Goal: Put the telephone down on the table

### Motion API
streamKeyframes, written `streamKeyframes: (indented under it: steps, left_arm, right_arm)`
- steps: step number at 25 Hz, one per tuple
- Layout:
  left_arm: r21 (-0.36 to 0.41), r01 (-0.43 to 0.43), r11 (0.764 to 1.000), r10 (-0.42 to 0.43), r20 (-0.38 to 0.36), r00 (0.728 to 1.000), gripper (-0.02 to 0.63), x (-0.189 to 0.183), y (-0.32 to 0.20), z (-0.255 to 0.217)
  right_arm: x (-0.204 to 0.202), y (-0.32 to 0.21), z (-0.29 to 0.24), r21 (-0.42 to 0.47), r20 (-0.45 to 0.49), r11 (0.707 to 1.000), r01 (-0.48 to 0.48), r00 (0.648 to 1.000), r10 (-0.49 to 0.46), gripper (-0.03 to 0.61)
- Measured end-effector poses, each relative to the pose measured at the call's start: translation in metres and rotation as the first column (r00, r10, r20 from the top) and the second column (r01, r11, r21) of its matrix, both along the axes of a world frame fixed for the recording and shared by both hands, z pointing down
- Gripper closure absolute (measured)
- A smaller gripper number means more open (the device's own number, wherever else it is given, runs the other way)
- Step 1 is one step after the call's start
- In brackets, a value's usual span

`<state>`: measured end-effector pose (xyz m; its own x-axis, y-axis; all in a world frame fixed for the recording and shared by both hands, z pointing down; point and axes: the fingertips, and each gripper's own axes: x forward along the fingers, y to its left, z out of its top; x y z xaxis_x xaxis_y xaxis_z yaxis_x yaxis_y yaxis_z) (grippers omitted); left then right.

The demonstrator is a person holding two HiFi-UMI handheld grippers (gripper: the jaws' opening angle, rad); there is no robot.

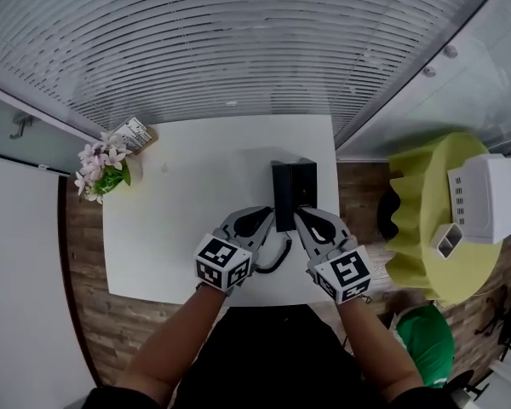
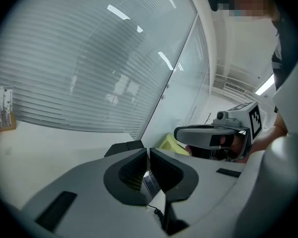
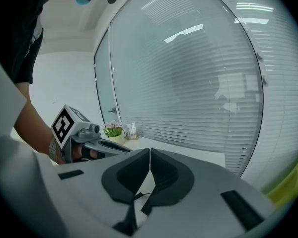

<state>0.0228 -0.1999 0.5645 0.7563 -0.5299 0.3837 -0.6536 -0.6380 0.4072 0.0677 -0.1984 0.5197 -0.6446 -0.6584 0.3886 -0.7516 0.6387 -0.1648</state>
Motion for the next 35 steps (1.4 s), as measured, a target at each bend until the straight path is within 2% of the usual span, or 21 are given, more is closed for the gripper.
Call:
streamKeyframes:
  steps: [4, 9, 13, 17, 23, 30, 35]
  left_arm:
    - [-0.056, 0.009, 0.998, -0.009, 0.007, 1.0, 0.594, 0.001, -0.012, 0.029]
    - [-0.152, 0.022, 0.988, -0.02, 0.014, 1.0, 0.531, 0.002, -0.025, 0.067]
    - [-0.227, 0.024, 0.974, -0.019, 0.021, 1.0, 0.488, 0.004, -0.031, 0.094]
    - [-0.297, 0.006, 0.955, -0.01, -0.011, 1.0, 0.468, 0.01, -0.033, 0.11]
    - [-0.358, -0.014, 0.934, -0.009, -0.062, 0.998, 0.462, 0.022, -0.039, 0.124]
    - [-0.399, -0.027, 0.916, -0.007, -0.085, 0.996, 0.462, 0.027, -0.042, 0.133]
    - [-0.453, -0.049, 0.89, -0.017, -0.141, 0.99, 0.476, 0.029, -0.041, 0.133]
  right_arm:
    - [-0.001, -0.007, 0.013, -0.016, -0.003, 1.0, -0.005, 1.0, 0.004, 0.555]
    - [0.004, -0.009, 0.024, -0.034, -0.015, 0.999, -0.007, 1.0, 0.006, 0.555]
    - [0.007, -0.009, 0.03, -0.048, -0.01, 0.999, -0.014, 1.0, 0.014, 0.555]
    - [0.012, -0.01, 0.036, -0.059, -0.002, 0.998, -0.022, 1.0, 0.021, 0.555]
    - [0.021, -0.01, 0.043, -0.078, 0.013, 0.996, -0.037, 0.999, 0.038, 0.555]
    - [0.024, -0.009, 0.047, -0.092, 0.023, 0.995, -0.026, 0.999, 0.028, 0.555]
    - [0.026, -0.011, 0.052, -0.083, -0.018, 0.996, -0.014, 1.0, 0.012, 0.555]
